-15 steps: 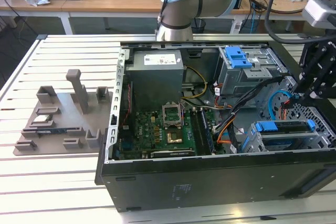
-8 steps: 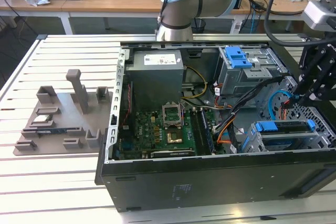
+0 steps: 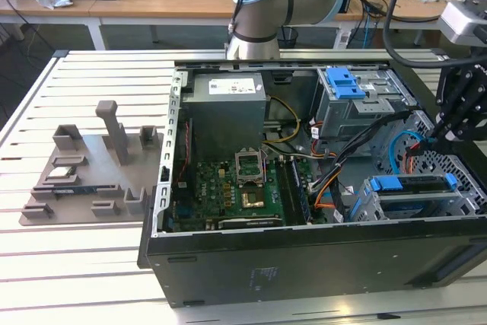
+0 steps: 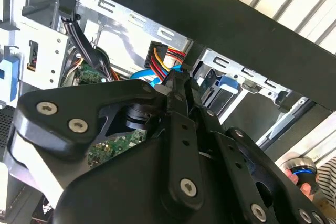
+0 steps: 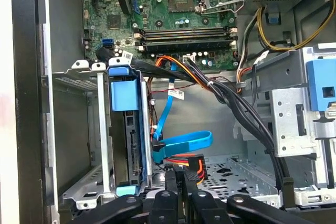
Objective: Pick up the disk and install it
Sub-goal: 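Insert the first disk wire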
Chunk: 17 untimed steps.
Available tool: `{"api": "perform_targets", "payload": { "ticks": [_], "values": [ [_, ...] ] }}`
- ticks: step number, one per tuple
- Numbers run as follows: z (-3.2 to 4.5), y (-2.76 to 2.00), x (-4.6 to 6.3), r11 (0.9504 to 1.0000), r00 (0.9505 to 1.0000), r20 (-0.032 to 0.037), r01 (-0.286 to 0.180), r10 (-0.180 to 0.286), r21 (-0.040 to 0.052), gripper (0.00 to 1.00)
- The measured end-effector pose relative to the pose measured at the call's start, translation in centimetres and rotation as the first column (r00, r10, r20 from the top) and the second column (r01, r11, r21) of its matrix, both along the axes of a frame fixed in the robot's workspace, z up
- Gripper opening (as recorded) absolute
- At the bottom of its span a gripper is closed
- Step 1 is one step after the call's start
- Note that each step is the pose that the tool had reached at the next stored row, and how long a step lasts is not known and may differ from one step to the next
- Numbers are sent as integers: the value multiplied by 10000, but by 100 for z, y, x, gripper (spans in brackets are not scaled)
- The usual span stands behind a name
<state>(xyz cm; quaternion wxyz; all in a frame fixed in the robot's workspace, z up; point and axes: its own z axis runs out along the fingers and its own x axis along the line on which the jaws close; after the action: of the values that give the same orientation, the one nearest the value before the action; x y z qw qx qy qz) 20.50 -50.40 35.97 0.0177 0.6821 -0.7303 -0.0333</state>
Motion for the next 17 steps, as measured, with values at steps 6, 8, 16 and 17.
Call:
{"api": "perform_targets", "payload": {
  "ticks": [6,8,16,17],
  "values": [
    [0,-4,-5,10000,10000,0,3,-3,0,17],
    [0,-8,-18,10000,10000,0,1,-1,-1,17],
    [0,-33,-119,10000,10000,0,1,-1,0,17],
    [0,-35,-132,10000,10000,0,1,-1,0,17]
  ]
}}
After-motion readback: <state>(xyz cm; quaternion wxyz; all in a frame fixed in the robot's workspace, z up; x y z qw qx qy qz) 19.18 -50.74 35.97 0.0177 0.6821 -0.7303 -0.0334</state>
